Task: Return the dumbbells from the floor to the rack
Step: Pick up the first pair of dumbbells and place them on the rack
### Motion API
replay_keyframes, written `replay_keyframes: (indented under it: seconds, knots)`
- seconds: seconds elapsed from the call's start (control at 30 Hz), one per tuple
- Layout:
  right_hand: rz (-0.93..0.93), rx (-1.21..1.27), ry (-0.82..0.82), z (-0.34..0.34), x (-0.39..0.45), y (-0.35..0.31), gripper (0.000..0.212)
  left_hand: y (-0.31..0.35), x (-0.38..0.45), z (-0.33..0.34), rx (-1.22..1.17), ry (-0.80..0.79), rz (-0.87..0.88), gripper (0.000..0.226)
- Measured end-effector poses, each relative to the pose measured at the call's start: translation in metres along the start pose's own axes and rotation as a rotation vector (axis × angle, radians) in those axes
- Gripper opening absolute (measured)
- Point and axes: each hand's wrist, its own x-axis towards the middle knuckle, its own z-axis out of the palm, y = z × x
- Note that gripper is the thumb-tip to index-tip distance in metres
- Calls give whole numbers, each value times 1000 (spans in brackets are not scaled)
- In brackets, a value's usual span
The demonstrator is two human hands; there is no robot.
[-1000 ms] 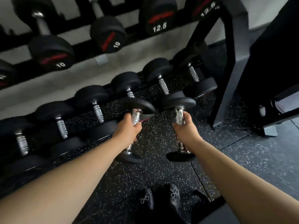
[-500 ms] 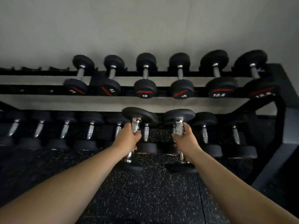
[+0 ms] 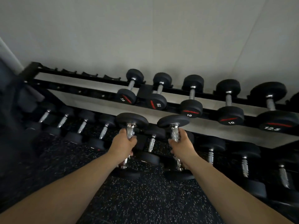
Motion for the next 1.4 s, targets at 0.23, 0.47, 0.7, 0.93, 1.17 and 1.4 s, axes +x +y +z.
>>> replay_keyframes:
  seconds: [0.23,0.47,0.7,0.93,1.17,1.4]
  knots:
    - [-37,37,-37,86,21,-48,42,-50,47,-86,-32,42,-42,18]
    - [-93,-2,-123,161,71,-89,43,-85,98,-140,-113,137,-122,17]
    - [-150,-43,-264,239,146,-134,49,-110,160,-191,-173,232,-227,16]
    - [-224,-71,-350,326,186,-185,43,-134,207,-261,-189,346,-225,14]
    - [-233,-67,-406,439,206,-229,41,-189,253,-348,-153,377,-285,19]
    - [-214,-66,-365,551,223,-265,46,-251,305,-444,-72,339,-221,19]
